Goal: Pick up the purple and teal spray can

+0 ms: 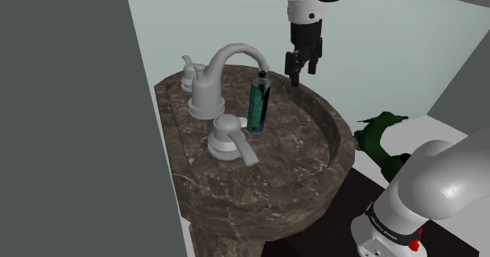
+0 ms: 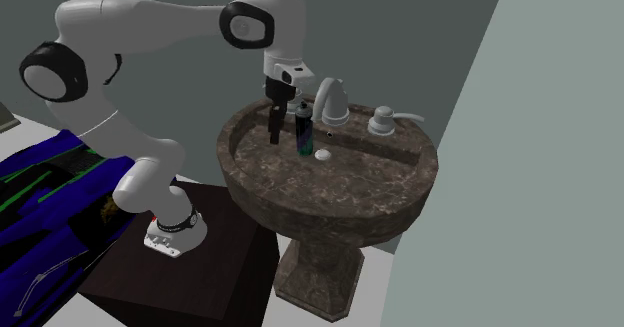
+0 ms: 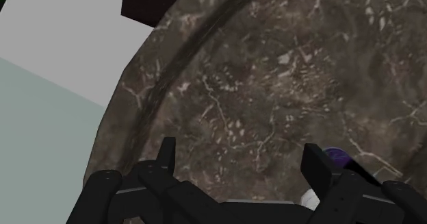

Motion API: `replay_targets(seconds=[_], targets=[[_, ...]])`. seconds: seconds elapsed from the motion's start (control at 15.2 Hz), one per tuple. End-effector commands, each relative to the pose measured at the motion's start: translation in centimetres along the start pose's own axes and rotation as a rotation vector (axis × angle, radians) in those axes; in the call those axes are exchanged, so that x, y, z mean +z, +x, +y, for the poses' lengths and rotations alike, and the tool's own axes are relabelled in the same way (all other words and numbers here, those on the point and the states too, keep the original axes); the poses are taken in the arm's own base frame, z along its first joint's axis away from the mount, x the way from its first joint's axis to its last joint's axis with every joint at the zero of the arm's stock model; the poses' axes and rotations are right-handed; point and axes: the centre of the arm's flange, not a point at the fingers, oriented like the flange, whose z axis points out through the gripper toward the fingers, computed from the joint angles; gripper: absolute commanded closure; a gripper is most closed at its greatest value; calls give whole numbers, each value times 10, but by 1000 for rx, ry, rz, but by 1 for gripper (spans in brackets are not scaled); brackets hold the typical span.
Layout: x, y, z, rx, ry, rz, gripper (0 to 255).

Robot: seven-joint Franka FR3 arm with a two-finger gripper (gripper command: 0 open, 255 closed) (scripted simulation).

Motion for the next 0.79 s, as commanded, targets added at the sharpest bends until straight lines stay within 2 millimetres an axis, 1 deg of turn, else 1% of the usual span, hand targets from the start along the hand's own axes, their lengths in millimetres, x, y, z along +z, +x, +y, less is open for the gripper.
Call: replay_targets(seconds=[0.0, 0.33, 0.59, 0.66, 0.73], targets=[[-13, 13, -22, 9, -8, -36, 0], [-41, 58, -75, 28, -28, -122, 0], [-59, 96, -118, 44, -44, -190, 0], [-60, 97, -118, 44, -44, -191, 0], [-54, 97, -119, 44, -44, -191, 0]])
